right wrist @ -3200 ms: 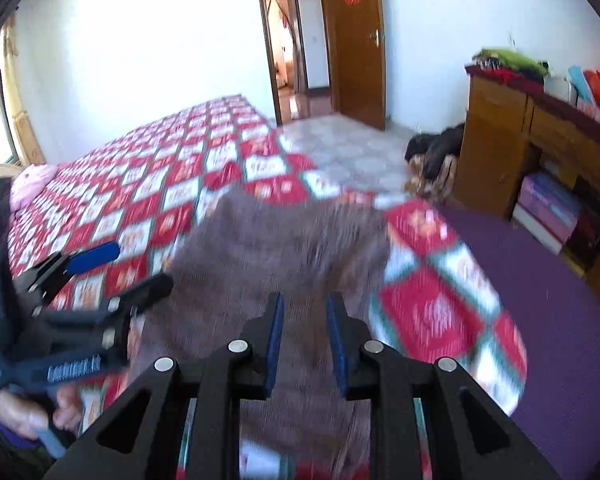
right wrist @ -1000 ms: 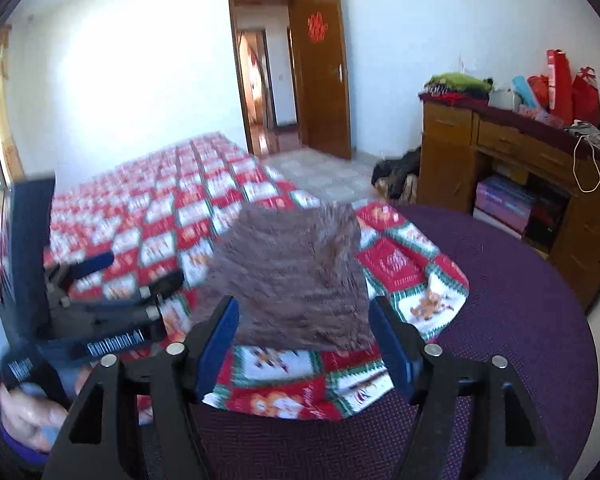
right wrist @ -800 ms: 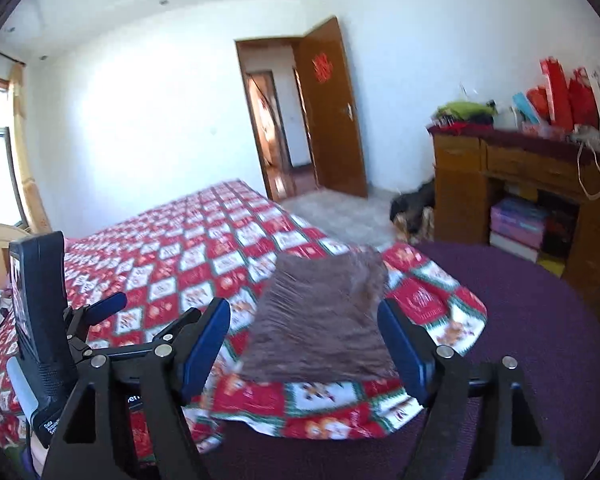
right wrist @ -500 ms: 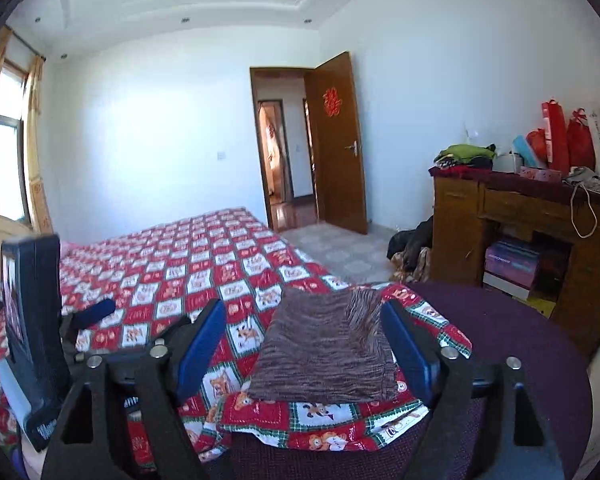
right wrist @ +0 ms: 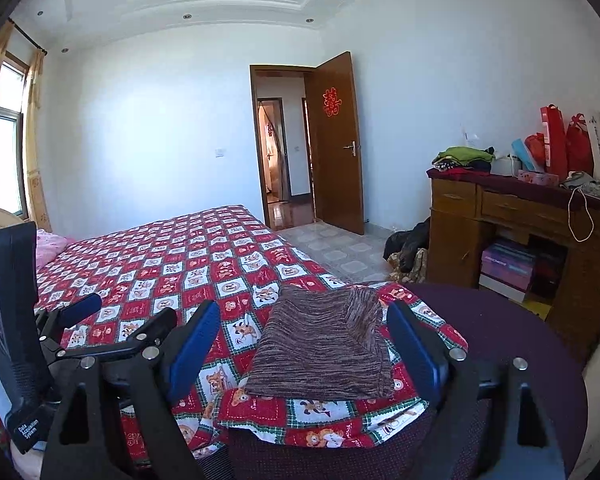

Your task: Fold small clothes

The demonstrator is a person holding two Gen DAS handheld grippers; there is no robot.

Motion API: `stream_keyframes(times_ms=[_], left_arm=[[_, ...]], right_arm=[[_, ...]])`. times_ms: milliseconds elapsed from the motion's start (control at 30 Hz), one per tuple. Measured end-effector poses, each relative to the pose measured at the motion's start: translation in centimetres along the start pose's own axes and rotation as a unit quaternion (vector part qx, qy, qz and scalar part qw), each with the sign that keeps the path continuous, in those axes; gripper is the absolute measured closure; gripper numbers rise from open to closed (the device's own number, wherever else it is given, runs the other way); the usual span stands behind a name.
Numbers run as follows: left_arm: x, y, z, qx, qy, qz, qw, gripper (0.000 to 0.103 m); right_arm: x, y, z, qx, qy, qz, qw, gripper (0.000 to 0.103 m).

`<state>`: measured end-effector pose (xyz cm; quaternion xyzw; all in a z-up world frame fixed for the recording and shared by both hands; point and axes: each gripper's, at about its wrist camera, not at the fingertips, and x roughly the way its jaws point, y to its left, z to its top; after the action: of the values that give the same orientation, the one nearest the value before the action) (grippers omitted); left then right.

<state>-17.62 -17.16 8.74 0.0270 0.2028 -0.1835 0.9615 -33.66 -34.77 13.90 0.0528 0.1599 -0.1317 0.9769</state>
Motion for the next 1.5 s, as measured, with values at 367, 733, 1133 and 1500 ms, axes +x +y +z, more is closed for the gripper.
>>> stream_keyframes(times_ms=[367, 733, 1133, 1500], left_arm=[[-0.34, -0.76, -0.02, 0.025, -0.002, 0.010, 0.9996, 0.000], [-0.24, -0.78, 0.20, 0.022, 0.000, 0.006, 0.9997, 0.000], [-0.32, -0.83, 0.24, 0.018, 0.000, 0.007, 0.9998, 0.000], [-0.31, -0.63, 0.23, 0.026, 0.001, 0.011, 0.9996, 0.000]], right_arm=[[0.14, -0.62, 0.19, 0.010, 0.002, -0.003, 1.000, 0.017], [0.21, -0.56, 0.12, 0.011, 0.003, -0.002, 1.000, 0.017], [0.34, -0.43, 0.05, 0.010, 0.005, -0.001, 1.000, 0.017], [0.42, -0.41, 0.01, 0.009, 0.006, -0.001, 1.000, 0.017]])
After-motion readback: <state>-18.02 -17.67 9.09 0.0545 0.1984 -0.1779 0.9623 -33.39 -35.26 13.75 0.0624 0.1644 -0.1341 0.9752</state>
